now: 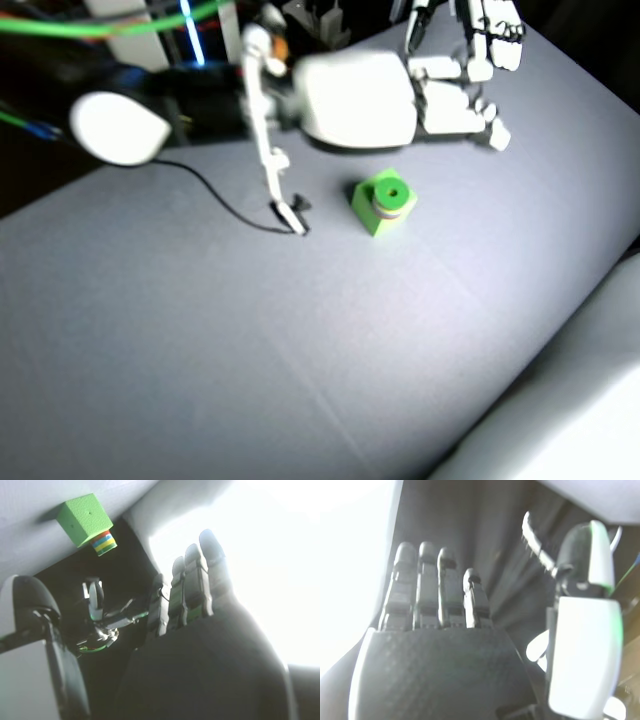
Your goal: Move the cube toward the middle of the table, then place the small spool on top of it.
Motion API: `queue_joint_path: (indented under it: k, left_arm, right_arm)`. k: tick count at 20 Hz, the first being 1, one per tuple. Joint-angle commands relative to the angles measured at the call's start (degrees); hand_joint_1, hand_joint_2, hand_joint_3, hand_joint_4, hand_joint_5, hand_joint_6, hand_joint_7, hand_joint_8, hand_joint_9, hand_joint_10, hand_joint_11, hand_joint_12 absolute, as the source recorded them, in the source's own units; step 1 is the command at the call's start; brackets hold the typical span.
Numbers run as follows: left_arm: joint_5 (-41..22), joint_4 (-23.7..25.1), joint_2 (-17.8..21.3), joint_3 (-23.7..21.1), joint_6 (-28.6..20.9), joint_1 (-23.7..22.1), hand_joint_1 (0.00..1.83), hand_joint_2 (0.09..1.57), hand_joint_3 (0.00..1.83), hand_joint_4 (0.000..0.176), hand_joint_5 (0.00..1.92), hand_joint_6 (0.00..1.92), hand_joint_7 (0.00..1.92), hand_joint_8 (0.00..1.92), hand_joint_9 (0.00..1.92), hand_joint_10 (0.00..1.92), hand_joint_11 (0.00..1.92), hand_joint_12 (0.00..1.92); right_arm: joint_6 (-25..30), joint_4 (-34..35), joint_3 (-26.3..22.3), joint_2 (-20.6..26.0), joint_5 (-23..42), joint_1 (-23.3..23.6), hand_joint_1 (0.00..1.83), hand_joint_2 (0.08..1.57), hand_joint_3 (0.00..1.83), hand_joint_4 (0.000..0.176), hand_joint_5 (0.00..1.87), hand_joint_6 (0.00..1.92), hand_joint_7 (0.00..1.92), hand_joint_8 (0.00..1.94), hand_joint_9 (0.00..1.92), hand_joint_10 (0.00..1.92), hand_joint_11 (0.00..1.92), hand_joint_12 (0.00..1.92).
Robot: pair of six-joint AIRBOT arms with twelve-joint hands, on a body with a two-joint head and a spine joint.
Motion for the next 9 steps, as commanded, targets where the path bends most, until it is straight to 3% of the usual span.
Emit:
queue_joint_path:
  k: [1, 2, 4, 5, 6, 7, 8, 9]
  left_arm:
    - [-8.1, 0.2, 0.4, 0.0, -0.3, -0.4, 0.8, 0.96, 0.0, 0.171, 0.08, 0.0, 0.08, 0.0, 0.08, 0.0, 0.0, 0.31]
    - [-9.2, 0.2, 0.5, 0.1, -0.3, -0.4, 0.81, 0.96, 0.0, 0.172, 0.08, 0.0, 0.1, 0.0, 0.09, 0.0, 0.0, 0.35]
    - [-11.9, -0.2, 0.9, 0.1, -0.4, -0.5, 0.84, 0.95, 0.0, 0.173, 0.02, 0.0, 0.05, 0.0, 0.08, 0.0, 0.0, 0.38]
    - [-13.2, -0.3, 1.0, 0.1, -0.6, -0.6, 0.84, 0.94, 0.0, 0.156, 0.0, 0.0, 0.02, 0.0, 0.08, 0.0, 0.0, 0.44]
    - [-14.6, -0.2, 1.3, 0.4, -1.3, -1.9, 0.83, 0.93, 0.0, 0.149, 0.0, 0.0, 0.03, 0.0, 0.11, 0.01, 0.0, 0.48]
    - [-14.6, 0.2, 1.2, 0.7, -1.4, -2.7, 0.82, 0.94, 0.0, 0.167, 0.0, 0.0, 0.07, 0.01, 0.1, 0.0, 0.0, 0.44]
    - [-14.6, 0.8, 1.0, 1.3, -1.9, -3.9, 0.8, 0.93, 0.0, 0.119, 0.05, 0.0, 0.17, 0.01, 0.18, 0.0, 0.0, 0.69]
    - [-14.6, 1.1, 0.4, 2.0, -2.6, -5.4, 0.8, 0.93, 0.0, 0.119, 0.05, 0.0, 0.17, 0.01, 0.18, 0.0, 0.0, 0.69]
  right_arm:
    - [-0.1, 3.3, -0.7, 1.0, 9.8, -1.1, 0.73, 0.91, 0.0, 0.123, 0.05, 0.01, 0.18, 0.01, 0.14, 0.01, 0.0, 0.24]
    - [-0.3, 7.2, -2.5, 3.6, 15.4, -5.6, 0.69, 0.92, 0.0, 0.149, 0.05, 0.0, 0.18, 0.0, 0.14, 0.0, 0.0, 0.21]
    - [-3.2, 12.8, -5.5, 5.9, 23.0, -11.1, 0.64, 0.99, 0.01, 0.095, 0.01, 0.0, 0.15, 0.0, 0.13, 0.0, 0.0, 0.27]
    - [-4.4, 14.9, -6.6, 6.8, 26.0, -13.4, 0.59, 1.08, 0.01, 0.072, 0.03, 0.0, 0.15, 0.0, 0.17, 0.01, 0.0, 0.44]
    - [-4.9, 18.4, -8.2, 8.4, 32.3, -17.7, 0.46, 1.26, 0.01, 0.039, 0.14, 0.01, 0.24, 0.01, 0.28, 0.01, 0.0, 0.63]
    - [-4.9, 19.1, -8.5, 8.6, 33.6, -18.5, 0.31, 1.26, 0.0, 0.018, 0.19, 0.01, 0.32, 0.01, 0.34, 0.02, 0.0, 0.75]
    - [-4.9, 20.2, -9.0, 8.9, 36.4, -20.3, 0.24, 1.3, 0.0, 0.0, 0.26, 0.01, 0.44, 0.02, 0.47, 0.03, 0.12, 0.85]
    - [-4.9, 21.4, -9.5, 9.2, 39.0, -22.0, 0.24, 1.3, 0.0, 0.0, 0.26, 0.01, 0.44, 0.02, 0.47, 0.03, 0.12, 0.85]
